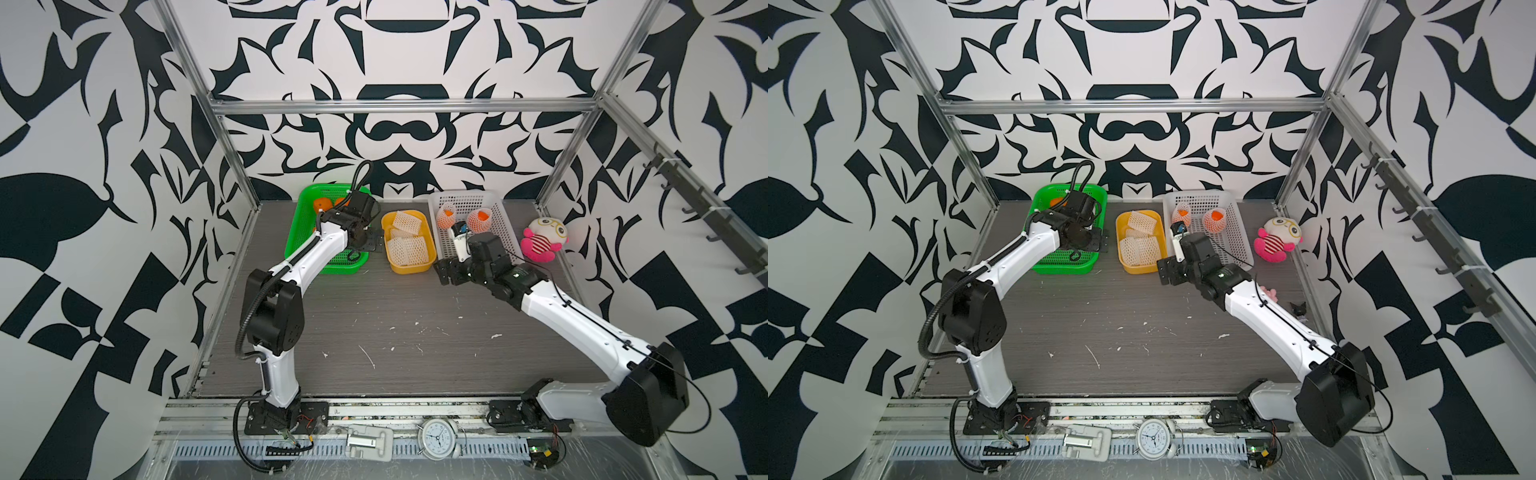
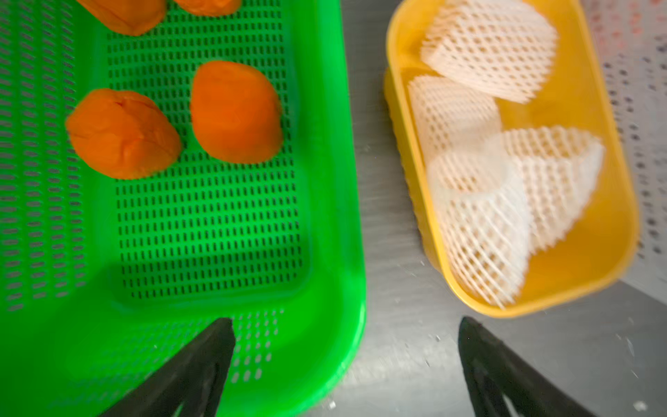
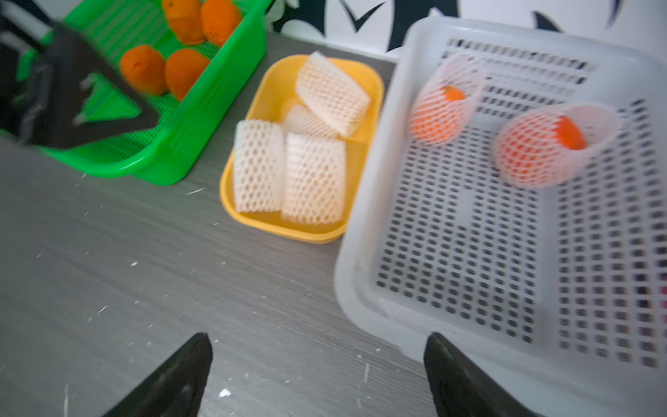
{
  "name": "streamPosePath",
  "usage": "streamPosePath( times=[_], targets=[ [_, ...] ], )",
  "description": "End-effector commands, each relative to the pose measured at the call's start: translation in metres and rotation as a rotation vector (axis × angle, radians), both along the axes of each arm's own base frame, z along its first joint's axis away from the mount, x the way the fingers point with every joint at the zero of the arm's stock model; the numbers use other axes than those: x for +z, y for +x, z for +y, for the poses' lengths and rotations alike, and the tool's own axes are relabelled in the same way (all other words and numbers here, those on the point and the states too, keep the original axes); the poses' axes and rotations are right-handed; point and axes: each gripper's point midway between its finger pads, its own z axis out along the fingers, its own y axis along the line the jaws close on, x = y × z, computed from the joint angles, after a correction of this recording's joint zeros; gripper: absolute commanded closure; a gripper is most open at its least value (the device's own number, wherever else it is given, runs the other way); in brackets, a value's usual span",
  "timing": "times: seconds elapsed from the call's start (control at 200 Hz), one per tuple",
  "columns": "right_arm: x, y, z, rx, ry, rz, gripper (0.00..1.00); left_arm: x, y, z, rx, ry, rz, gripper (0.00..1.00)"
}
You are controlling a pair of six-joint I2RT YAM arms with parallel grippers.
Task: Remove foam nets from oranges
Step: Place the orange in the basket, then pick up the orange from the basket.
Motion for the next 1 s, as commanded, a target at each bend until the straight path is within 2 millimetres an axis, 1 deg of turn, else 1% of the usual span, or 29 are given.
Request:
streamPosePath(
  times=[0.0,0.085,0.165,0.265,0.45,0.545,0.6,0.66,0.695,0.765,0.775,0.8,0.92,0.995],
  targets=[
    [0.012,0.017,-0.021,-0.052,-0.003,-0.056,0.06,0.011,-0.033,-0.015,-0.033,-0.096,0.042,0.01],
    [0.004,0.031,-0.039,-0.097,-0.030,-0.021,0.08,0.015,-0.056,-0.031,-0.079,-0.174,0.077,0.01],
    [-0.001,0.045,-0.053,-0.133,-0.058,0.008,0.10,0.010,-0.073,-0.039,-0.105,-0.243,0.126,0.01],
    [-0.009,0.063,-0.058,-0.141,-0.073,0.032,0.12,0.006,-0.085,-0.039,-0.121,-0.272,0.152,0.01],
    [-0.024,0.092,-0.058,-0.152,-0.050,0.088,0.15,0.009,-0.094,-0.043,-0.150,-0.317,0.152,0.01],
    [-0.025,0.107,-0.057,-0.175,0.002,0.099,0.16,0.013,-0.089,-0.055,-0.149,-0.399,0.136,0.00],
    [-0.026,0.122,-0.057,-0.205,0.042,0.083,0.16,0.016,-0.083,-0.064,-0.149,-0.453,0.118,0.00],
    [-0.028,0.141,-0.052,-0.219,0.081,0.072,0.16,0.019,-0.075,-0.069,-0.140,-0.481,0.091,0.00],
    [-0.032,0.152,-0.050,-0.224,0.085,0.082,0.15,0.022,-0.070,-0.070,-0.137,-0.493,0.073,0.01],
    [-0.035,0.174,-0.046,-0.228,0.083,0.104,0.14,0.029,-0.061,-0.070,-0.133,-0.510,0.048,0.01],
    [-0.038,0.177,-0.046,-0.228,0.079,0.113,0.14,0.029,-0.061,-0.070,-0.132,-0.512,0.048,0.01],
    [-0.038,0.185,-0.045,-0.228,0.078,0.112,0.13,0.032,-0.057,-0.069,-0.125,-0.519,0.043,0.01],
    [-0.052,0.216,-0.041,-0.230,0.078,0.111,0.08,0.026,-0.045,-0.067,-0.087,-0.546,0.020,0.01],
    [-0.056,0.233,-0.039,-0.232,0.079,0.109,0.07,0.032,-0.037,-0.068,-0.088,-0.568,0.035,0.01]
  ],
)
